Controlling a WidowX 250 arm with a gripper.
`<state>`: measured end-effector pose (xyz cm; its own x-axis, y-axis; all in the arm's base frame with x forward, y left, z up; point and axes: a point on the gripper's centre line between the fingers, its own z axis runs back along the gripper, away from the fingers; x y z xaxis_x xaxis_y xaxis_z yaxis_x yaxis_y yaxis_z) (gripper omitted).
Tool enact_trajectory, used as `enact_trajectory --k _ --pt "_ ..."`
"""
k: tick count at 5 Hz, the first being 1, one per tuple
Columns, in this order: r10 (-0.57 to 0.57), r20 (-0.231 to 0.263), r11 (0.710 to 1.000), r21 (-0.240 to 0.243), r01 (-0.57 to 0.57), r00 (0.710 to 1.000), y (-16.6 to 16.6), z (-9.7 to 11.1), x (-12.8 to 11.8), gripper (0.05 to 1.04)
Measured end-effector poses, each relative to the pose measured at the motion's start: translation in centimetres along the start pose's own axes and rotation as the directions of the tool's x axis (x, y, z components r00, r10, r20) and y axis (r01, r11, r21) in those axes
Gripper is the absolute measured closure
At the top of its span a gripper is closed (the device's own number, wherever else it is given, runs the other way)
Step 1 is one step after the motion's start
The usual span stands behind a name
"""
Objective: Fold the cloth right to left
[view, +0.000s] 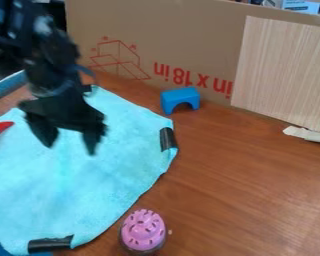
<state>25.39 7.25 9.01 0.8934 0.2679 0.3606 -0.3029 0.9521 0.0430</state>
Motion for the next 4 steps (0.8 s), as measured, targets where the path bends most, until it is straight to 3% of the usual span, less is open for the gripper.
enact_trajectory --k 1,2,4 --pt "0.043 0.064 0.998 0.035 -0.045 0.997 -3.7 -1.6 0.3 0.077" --pt "0.093 0.098 0.994 0.052 -0.098 0.991 -5.0 -2.8 0.6 0.077" --pt "0.161 0.183 0.986 0.022 -0.167 0.97 -6.5 -2.8 3.2 0.077"
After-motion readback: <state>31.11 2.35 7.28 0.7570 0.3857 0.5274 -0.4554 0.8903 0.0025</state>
